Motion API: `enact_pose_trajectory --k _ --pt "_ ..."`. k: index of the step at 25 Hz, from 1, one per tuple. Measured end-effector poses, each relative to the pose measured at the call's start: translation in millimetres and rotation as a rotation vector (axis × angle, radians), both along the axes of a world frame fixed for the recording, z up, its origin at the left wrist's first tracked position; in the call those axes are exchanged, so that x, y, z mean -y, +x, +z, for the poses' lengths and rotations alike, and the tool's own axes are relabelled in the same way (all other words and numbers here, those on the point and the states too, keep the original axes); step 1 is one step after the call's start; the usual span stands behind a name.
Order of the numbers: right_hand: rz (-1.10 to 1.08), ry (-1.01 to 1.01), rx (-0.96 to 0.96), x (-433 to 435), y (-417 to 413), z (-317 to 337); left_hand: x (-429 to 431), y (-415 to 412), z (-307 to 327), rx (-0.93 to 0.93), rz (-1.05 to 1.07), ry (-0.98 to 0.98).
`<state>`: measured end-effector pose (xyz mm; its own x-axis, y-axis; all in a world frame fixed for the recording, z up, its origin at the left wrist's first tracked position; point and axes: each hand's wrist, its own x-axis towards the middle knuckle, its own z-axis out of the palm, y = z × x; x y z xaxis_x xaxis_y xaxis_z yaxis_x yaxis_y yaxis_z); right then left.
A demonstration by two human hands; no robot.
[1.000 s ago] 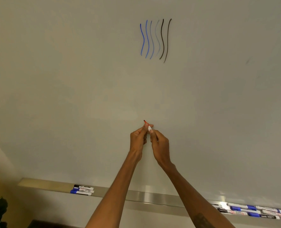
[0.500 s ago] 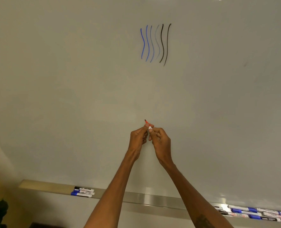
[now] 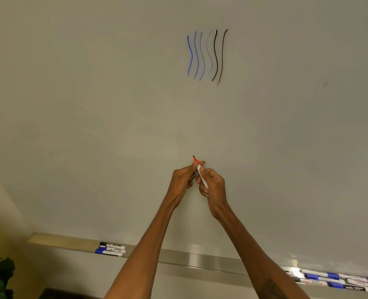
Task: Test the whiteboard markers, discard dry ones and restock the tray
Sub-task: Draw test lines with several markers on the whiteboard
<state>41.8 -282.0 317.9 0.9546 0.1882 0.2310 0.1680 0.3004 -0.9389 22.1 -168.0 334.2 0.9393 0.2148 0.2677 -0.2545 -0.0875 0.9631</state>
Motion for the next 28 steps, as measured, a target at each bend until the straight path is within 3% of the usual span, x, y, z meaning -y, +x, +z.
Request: enact_pose_trajectory --k 11,21,25,28 --pt "-0.085 -0.101 0.107 0 -5 3 9 11 -19 0.076 0.176 -0.265" --pt "-0.099 0.018 0.117 -5 -13 27 14 8 7 0.087 0.052 -0.27" --pt "-0.039 -0.017 0.185 1 -15 46 10 12 21 0.117 0.03 -0.317" --pt "0.083 0.072 0.129 7 -15 58 8 17 29 0.117 -0.02 -0.413"
